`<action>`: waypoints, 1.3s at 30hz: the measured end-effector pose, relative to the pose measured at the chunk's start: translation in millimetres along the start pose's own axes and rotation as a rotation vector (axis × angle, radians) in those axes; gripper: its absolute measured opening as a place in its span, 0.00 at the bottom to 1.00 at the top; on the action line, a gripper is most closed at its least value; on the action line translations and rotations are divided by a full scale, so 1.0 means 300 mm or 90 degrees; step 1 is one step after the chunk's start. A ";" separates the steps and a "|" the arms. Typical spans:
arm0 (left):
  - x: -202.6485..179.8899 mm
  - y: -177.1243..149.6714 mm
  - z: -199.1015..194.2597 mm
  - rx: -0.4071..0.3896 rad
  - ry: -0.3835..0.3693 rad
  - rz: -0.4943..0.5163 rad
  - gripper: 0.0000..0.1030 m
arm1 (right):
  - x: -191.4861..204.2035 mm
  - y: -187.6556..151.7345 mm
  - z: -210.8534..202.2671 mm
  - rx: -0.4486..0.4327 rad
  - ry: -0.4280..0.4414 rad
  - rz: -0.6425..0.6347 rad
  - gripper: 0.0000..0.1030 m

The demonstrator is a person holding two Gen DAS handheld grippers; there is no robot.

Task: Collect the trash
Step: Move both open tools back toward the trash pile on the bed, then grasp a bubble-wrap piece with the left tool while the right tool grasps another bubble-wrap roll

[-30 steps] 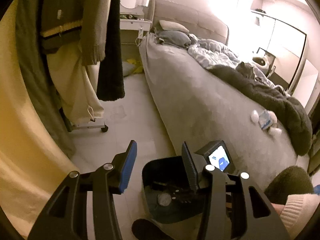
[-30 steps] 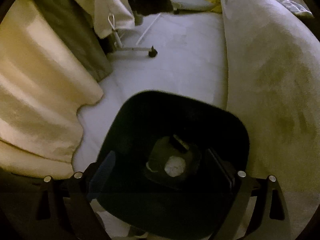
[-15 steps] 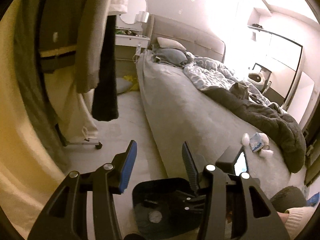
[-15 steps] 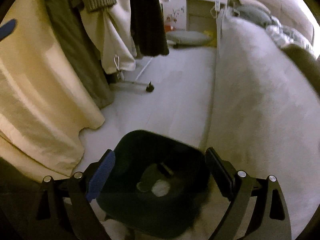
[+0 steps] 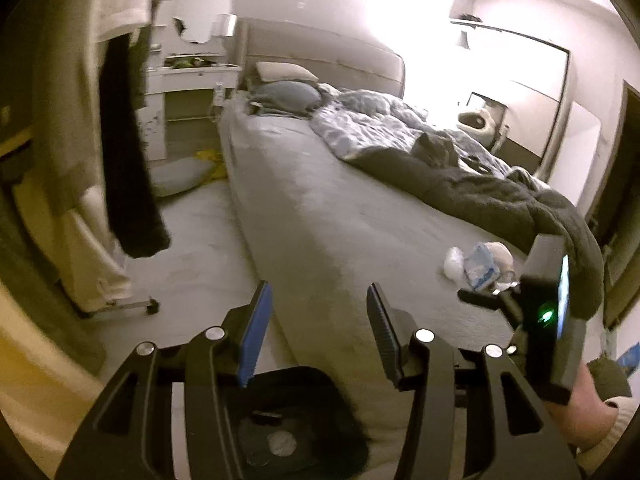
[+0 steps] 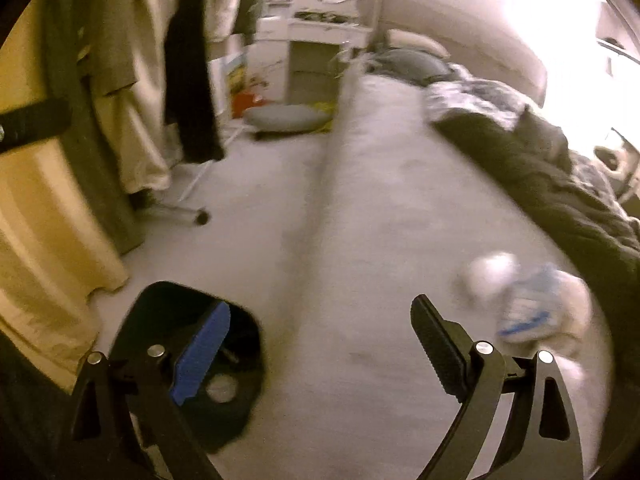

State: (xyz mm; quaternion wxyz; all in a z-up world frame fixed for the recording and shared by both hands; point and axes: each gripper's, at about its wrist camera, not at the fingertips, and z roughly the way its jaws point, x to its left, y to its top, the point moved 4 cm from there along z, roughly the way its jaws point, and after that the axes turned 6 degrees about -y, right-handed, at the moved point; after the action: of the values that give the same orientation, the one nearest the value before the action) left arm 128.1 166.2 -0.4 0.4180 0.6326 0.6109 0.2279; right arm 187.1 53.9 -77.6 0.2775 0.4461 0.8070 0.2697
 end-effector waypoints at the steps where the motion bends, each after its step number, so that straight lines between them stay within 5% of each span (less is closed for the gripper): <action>1: -0.014 0.003 0.015 0.002 -0.007 0.003 0.53 | -0.026 -0.007 -0.008 -0.004 -0.006 0.007 0.90; 14: -0.234 0.024 0.248 0.028 -0.092 0.057 0.59 | -0.325 -0.125 -0.048 -0.049 -0.177 0.036 0.91; 22: -0.346 0.058 0.396 0.038 -0.142 0.137 0.63 | -0.415 -0.226 -0.081 -0.056 -0.225 0.118 0.91; 26: -0.414 0.060 0.471 0.060 -0.184 0.161 0.67 | -0.438 -0.255 -0.080 -0.065 -0.226 0.147 0.91; 39: -0.531 0.005 0.722 0.138 -0.212 0.217 0.67 | -0.570 -0.301 -0.051 -0.090 -0.194 0.226 0.91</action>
State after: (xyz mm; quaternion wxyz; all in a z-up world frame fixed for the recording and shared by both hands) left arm 278.2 -41.3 -82.0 0.3982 0.7963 0.4390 0.1207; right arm 201.6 -139.0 -93.3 0.3750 0.5961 0.6438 0.2992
